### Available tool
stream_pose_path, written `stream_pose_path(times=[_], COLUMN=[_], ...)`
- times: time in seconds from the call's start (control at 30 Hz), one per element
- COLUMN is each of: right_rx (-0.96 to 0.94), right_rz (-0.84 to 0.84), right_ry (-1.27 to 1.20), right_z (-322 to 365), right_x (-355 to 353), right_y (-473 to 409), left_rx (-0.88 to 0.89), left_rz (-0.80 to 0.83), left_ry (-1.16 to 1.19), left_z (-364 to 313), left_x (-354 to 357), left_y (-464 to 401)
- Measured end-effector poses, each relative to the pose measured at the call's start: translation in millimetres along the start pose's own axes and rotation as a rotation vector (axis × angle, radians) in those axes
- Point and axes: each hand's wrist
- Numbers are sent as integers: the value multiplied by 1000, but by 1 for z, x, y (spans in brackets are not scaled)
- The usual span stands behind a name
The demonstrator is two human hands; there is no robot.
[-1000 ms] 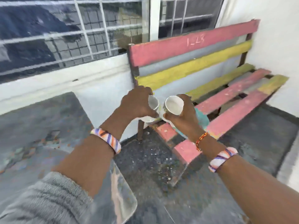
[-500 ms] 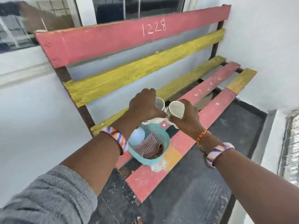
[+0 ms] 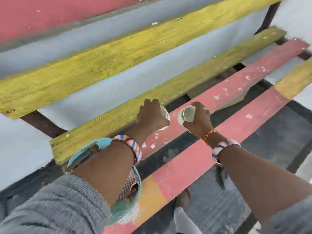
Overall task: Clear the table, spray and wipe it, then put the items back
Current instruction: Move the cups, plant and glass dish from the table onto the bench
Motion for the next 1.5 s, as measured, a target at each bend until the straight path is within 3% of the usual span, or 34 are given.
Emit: stream_pose_path(times=[0.23,0.5,0.63,0.73,0.87,0.93,1.03,1.17,1.27,1.33,1.5], right_rx=[-28,-69,6,-28,-230,-390,-650,-1099,-1352,-1394,-1299], right_rz=[224,274,325,290,124,140,331,697,795,800,800], right_ry=[164,260,332,449,534,591,814,1256,1354,1280,988], right_z=[-53,-57,-46,-23,31,66,122,204,262,295,362], right_x=[1,10,1,-7,-5,5,27,77,131,173,259], right_y=[-67,-92,-84,-69,-33,-5,43,128,199,250,348], left_rx=[-247,-421,-388,-265,-52,46,138,92,-31,-139,-361], left_rz=[76,131,251,197,81,3,-87,-154,-184,-225,-295], left_ry=[38,-30,-148,-143,-111,-85,-61,-125,-171,-187,-174], left_z=[-48,-69,-69,-54,-22,1,45,141,219,270,373], left_x=[74,95,86,63,18,-8,-43,-78,-99,-112,-127], left_y=[-60,-94,-89,-74,-34,-1,60,163,241,292,383])
Point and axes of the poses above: each hand's wrist, its own y-axis away from the middle knuckle, its own x-axis out of the palm, z = x × y, and after that the axes turned 15 degrees about -y, right-handed
